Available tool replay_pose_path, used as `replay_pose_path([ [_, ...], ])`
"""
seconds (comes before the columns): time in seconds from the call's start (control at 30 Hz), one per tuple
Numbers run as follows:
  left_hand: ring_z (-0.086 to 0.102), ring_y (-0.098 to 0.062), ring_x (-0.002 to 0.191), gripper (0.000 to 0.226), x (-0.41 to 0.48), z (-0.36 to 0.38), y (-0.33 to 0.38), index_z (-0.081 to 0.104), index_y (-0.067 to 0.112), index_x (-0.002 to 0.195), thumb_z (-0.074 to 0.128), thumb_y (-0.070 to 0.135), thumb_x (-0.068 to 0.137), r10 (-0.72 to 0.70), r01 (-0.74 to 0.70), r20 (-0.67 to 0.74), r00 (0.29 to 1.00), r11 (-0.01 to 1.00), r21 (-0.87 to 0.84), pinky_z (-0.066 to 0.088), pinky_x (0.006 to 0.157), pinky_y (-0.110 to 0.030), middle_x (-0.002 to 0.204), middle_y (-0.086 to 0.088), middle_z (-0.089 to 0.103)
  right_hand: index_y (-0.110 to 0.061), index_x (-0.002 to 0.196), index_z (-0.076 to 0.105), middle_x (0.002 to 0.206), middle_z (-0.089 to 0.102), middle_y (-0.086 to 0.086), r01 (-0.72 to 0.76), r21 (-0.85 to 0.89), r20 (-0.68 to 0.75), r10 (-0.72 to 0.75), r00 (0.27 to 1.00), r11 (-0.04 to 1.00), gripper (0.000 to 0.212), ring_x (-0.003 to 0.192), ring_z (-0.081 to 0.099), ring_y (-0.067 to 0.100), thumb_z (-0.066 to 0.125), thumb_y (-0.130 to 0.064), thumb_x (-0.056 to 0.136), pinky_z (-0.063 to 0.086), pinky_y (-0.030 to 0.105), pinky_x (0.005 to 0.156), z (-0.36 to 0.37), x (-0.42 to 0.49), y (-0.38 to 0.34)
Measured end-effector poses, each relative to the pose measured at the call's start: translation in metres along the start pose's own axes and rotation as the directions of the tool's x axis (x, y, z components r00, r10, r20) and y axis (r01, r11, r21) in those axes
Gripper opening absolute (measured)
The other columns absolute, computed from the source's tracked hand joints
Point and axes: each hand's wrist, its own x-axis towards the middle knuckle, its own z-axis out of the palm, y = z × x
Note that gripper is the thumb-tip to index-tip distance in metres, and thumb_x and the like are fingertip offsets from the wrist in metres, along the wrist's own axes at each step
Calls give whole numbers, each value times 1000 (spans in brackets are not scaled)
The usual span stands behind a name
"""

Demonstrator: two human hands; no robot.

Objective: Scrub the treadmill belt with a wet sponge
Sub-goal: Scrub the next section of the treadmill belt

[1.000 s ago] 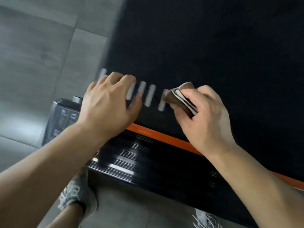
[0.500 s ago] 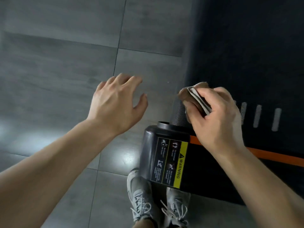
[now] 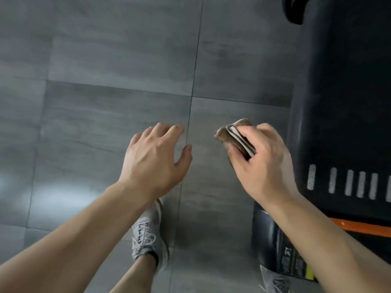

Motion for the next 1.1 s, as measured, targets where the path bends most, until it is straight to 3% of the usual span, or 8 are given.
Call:
replay_pose_path([
  [0.37, 65, -32, 104, 48, 114, -117, -95, 65, 19, 125, 47, 50, 92, 178, -177, -21, 984, 983, 40, 47, 92, -43, 115, -3, 69, -20, 107, 70, 94, 58, -2, -125, 35, -150, 128, 980, 992, 20, 89, 59, 21, 74, -32, 91, 52, 38, 72, 39, 113, -124],
  [0.5, 64, -32, 103, 50, 160, -143, -101, 64, 19, 122, 43, 52, 92, 211, -210, -33, 977, 977, 26, 46, 91, -42, 113, -3, 68, -16, 102, 71, 90, 59, 0, -123, 41, -202, 128, 971, 992, 22, 82, 59, 19, 72, -36, 91, 48, 31, 70, 34, 148, -134],
  [0.7, 62, -32, 108, 50, 256, -176, -93, 63, 19, 121, 41, 54, 91, 232, -232, 3, 973, 972, 24, 44, 94, -44, 115, -4, 67, -22, 99, 70, 92, 60, -3, -201, 50, -182, 207, 961, 978, 18, 87, 60, 19, 69, -39, 92, 52, 40, 73, 29, 233, -131],
  [0.93, 61, -31, 112, 55, 407, -210, -59, 62, 20, 129, 41, 53, 91, 245, -246, 45, 969, 969, 17, 42, 98, -43, 122, -4, 66, -21, 105, 69, 95, 61, -2, -262, 50, -195, 267, 944, 964, 28, 88, 60, 21, 61, -44, 91, 54, 45, 71, 8, 381, -107],
  [1.0, 61, -30, 110, 53, 444, -223, -49, 62, 19, 126, 40, 53, 92, 268, -268, 41, 963, 963, 14, 42, 97, -42, 120, -4, 66, -18, 108, 69, 97, 60, 0, -264, 36, -195, 266, 944, 964, 29, 87, 60, 22, 62, -41, 91, 54, 41, 68, -4, 421, -100],
  [1.1, 60, -29, 111, 52, 500, -240, -31, 62, 18, 126, 42, 52, 93, 281, -283, 65, 957, 959, 15, 41, 98, -42, 121, -4, 65, -16, 109, 69, 96, 56, -2, -261, 15, -213, 258, 942, 965, 25, 84, 58, 20, 66, -34, 92, 42, 25, 62, -20, 483, -95],
])
